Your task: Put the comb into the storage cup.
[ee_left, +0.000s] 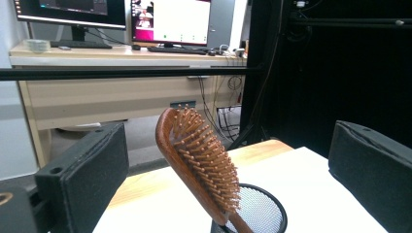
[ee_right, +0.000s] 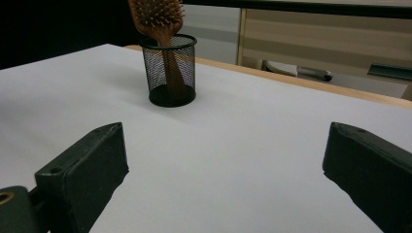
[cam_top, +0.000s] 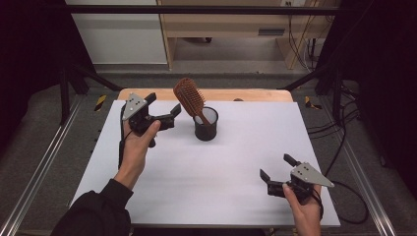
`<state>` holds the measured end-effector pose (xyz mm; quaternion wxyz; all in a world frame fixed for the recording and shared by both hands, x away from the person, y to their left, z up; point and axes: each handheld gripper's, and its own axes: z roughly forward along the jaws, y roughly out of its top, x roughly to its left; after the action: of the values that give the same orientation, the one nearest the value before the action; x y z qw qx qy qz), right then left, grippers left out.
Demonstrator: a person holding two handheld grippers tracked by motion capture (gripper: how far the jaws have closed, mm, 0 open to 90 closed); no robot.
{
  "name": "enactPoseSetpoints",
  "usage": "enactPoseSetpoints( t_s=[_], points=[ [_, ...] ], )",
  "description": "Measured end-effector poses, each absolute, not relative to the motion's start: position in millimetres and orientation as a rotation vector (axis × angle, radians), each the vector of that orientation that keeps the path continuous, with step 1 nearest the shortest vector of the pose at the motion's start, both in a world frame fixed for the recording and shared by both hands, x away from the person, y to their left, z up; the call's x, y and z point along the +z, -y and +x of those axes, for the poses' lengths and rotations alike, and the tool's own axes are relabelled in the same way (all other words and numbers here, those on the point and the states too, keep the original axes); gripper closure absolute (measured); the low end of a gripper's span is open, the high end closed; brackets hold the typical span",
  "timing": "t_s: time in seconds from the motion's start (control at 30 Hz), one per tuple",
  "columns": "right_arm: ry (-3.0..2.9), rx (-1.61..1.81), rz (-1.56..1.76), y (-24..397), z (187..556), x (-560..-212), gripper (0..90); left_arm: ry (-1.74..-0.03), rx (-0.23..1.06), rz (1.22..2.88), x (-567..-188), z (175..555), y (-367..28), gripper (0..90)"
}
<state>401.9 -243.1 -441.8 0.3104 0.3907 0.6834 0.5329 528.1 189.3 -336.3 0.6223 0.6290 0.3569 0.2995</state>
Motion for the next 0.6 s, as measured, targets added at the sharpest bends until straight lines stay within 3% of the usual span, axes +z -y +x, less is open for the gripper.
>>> enactPoseSetpoints(
  t_s=[0.6],
  points=[
    [-1.811, 1.398, 1.024, 242.0, 401.8, -441.7, 2.5, -0.806, 0.714, 1.44, -334.8, 495.2, -223.0, 1.2]
  ],
)
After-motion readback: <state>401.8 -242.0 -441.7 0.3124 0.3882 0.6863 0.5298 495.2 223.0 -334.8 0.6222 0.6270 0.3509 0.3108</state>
